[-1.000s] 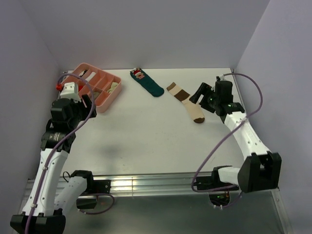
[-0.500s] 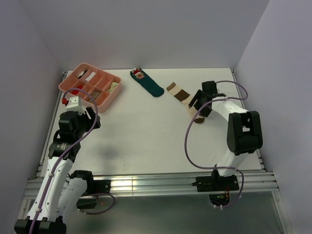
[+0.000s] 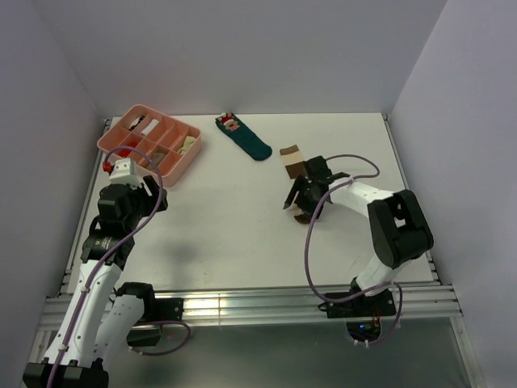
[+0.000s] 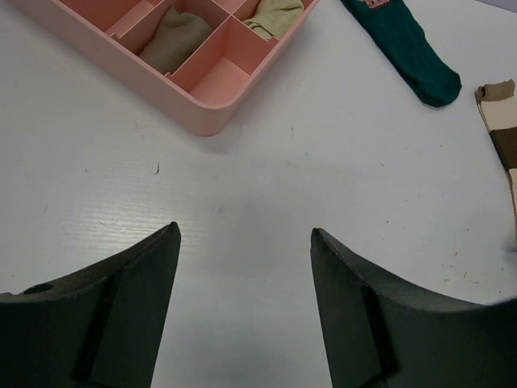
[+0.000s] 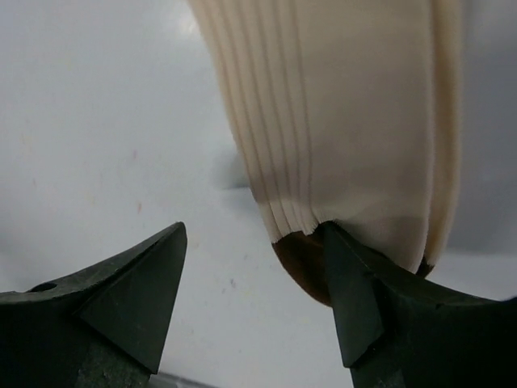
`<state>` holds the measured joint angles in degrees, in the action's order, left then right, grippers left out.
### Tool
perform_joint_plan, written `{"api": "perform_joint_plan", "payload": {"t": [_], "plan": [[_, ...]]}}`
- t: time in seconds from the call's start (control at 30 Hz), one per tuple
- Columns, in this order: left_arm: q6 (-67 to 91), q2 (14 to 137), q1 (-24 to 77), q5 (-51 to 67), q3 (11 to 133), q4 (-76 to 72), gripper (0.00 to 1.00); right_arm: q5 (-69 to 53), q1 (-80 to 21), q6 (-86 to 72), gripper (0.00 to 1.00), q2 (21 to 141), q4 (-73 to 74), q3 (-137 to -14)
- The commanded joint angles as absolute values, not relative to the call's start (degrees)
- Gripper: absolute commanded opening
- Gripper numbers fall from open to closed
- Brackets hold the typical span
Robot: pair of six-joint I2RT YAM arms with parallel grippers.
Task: Roll the socks
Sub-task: Move the sock to the center of the board.
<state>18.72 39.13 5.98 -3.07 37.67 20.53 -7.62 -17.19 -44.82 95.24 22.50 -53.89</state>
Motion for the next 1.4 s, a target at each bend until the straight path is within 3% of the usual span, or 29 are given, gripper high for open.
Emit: {"api": "perform_joint_plan", "payload": {"t": [0.0, 0.17, 0.37, 0.5, 0.73, 0.97, 1.03, 1.37], "plan": [[18.37, 38.58, 6.77, -4.13, 37.71, 18.28, 0.71, -12.22, -23.63, -47.11, 0.76, 94.14, 27.67, -49.23], [18.46, 38.41, 7.56, -4.57, 37.88, 18.72, 0.71, -12.14, -24.09, -46.94, 0.76, 88.26, 29.44, -43.08], [18.46, 38.23, 8.26, -4.83, 37.88, 18.72, 0.71, -7.3, -5.39, -43.86, 0.77, 79.72, 33.13, -41.39], [18.46, 38.14, 8.53, -5.01, 37.79, 18.81, 0.71, -1.16, 2.55, -43.6, 0.77, 79.62, 32.53, -51.9], [18.37, 38.32, 8.88, -5.54, 37.97, 18.81, 0.7, -5.26, -6.93, -38.32, 0.75, 89.19, 26.11, -68.8], [18.46, 37.8, 8.96, -6.68, 37.88, 18.9, 0.7, -5.54, -15.37, -37.26, 0.59, 106.58, 26.72, -83.39], [18.54, 37.18, 8.96, -7.12, 37.71, 18.72, 0.7, -5.71, -17.4, -37.35, 0.55, 109.15, 26.63, -84.72], [18.46, 36.91, 8.96, -7.47, 37.53, 18.54, 0.7, -10.98, -24.69, -32.96, 0.53, 119.44, 24.96, -85.17]]}}
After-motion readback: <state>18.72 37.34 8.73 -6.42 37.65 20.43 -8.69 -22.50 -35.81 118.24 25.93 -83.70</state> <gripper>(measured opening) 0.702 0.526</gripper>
